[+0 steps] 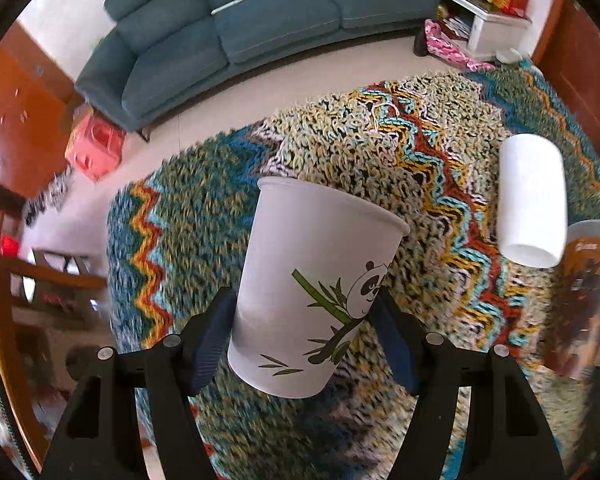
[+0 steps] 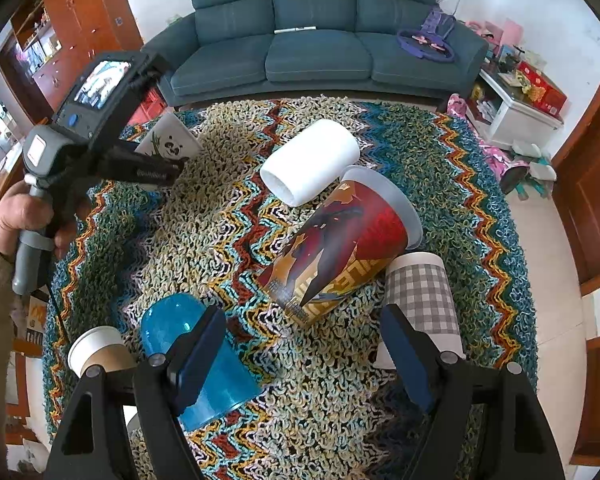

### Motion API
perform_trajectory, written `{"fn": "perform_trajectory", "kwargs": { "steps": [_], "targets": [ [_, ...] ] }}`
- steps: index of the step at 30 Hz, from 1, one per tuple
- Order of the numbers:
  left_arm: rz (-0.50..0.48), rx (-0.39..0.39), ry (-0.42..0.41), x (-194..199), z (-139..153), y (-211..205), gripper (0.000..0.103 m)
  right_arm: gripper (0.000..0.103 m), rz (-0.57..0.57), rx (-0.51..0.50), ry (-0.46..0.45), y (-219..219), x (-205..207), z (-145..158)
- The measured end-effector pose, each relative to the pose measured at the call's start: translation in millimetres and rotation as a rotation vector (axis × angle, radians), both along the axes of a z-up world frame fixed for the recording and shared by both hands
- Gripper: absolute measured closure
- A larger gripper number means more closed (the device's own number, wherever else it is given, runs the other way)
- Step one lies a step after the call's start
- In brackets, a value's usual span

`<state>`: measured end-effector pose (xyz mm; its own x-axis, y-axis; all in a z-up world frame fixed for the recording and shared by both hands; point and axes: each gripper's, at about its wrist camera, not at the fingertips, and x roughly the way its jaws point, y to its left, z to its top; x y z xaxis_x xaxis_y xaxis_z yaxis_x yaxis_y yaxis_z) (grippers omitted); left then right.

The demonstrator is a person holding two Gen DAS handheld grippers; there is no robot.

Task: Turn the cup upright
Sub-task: 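Rotate the held panda cup upright with the left gripper, rim facing up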

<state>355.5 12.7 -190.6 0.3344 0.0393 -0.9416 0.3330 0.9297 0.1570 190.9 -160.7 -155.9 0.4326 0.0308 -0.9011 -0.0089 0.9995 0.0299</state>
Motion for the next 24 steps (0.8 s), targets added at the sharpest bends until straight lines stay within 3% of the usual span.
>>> {"fn": "perform_trajectory", "kwargs": {
  "steps": [15,24],
  "targets": [
    [0.124,-0.137,0.002,-100,71,-8,0.031,0.023,-0.003,0.027,-0.041,-5,-46,34],
    [0.159,-0.210,0.028,-182,90,-23,0.031,0.023,-0.015,0.042,-0.066,-16,-87,52]
  ]
}}
